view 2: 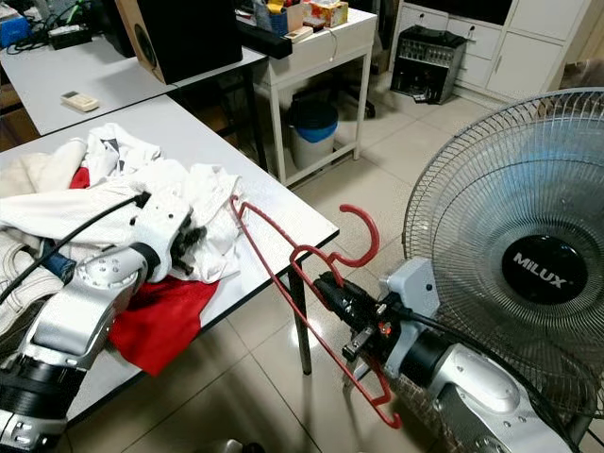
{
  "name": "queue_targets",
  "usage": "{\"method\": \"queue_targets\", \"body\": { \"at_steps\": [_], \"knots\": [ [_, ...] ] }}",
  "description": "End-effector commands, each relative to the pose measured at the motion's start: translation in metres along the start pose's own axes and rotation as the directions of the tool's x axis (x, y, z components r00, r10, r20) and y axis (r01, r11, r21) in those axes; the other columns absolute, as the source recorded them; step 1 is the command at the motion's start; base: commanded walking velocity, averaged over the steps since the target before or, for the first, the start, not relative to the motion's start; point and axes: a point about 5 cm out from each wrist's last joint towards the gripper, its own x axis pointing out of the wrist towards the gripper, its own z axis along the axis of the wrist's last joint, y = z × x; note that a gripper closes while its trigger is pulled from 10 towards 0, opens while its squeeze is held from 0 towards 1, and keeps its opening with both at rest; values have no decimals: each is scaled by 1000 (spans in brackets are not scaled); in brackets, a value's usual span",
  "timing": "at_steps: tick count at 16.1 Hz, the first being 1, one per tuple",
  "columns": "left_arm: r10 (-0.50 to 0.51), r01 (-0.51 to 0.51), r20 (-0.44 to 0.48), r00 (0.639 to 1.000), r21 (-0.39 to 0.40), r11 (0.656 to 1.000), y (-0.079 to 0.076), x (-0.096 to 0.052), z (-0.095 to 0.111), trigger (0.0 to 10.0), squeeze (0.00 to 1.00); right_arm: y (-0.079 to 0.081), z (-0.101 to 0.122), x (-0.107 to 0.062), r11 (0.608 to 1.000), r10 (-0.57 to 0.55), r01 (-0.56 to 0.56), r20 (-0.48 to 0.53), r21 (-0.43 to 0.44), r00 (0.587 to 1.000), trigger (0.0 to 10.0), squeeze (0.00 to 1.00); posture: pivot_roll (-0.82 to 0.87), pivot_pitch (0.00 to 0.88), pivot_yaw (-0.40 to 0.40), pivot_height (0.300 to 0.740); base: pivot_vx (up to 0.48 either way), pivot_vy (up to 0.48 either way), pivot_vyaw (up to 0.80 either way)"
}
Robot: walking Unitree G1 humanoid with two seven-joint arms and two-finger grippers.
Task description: Hang hanger
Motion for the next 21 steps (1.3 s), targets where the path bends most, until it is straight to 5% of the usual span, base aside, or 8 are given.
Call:
{"method": "queue_targets", "body": {
  "at_steps": [1,2,3,10,15,18,21],
  "knots": [
    [33,-34,4,999,15,999,7,1,2,4745,0,0,2,2,1000,5,-5,5,-14,1000,10000,0,-67,0,104,740,0,0,0],
    [38,-38,4,999,15,999,7,1,1,706,0,0,2,3,1000,6,-5,5,-15,1000,10000,0,-67,0,103,740,0,0,0],
    [48,-48,2,999,18,999,8,2,0,0,0,0,2,3,1000,7,-7,5,-16,1000,10000,0,-68,0,102,740,0,0,0],
    [58,-58,0,998,72,996,8,6,-7,0,0,-2,2,4,1000,8,-8,2,-24,1000,10000,0,-71,0,100,740,0,0,0],
    [-41,20,210,977,101,995,33,-8,39,0,0,-5,-6,9,1000,15,-14,-44,20,999,10000,0,-65,0,98,740,0,0,0],
    [-99,60,243,965,166,984,46,-17,56,0,0,-11,-4,16,1000,13,-12,-37,28,999,10000,0,-56,0,91,740,0,0,0],
    [-248,190,239,939,242,952,40,-29,63,0,0,-14,5,24,998,32,-33,25,52,999,10000,0,-53,0,92,740,0,0,0]
  ]
}}
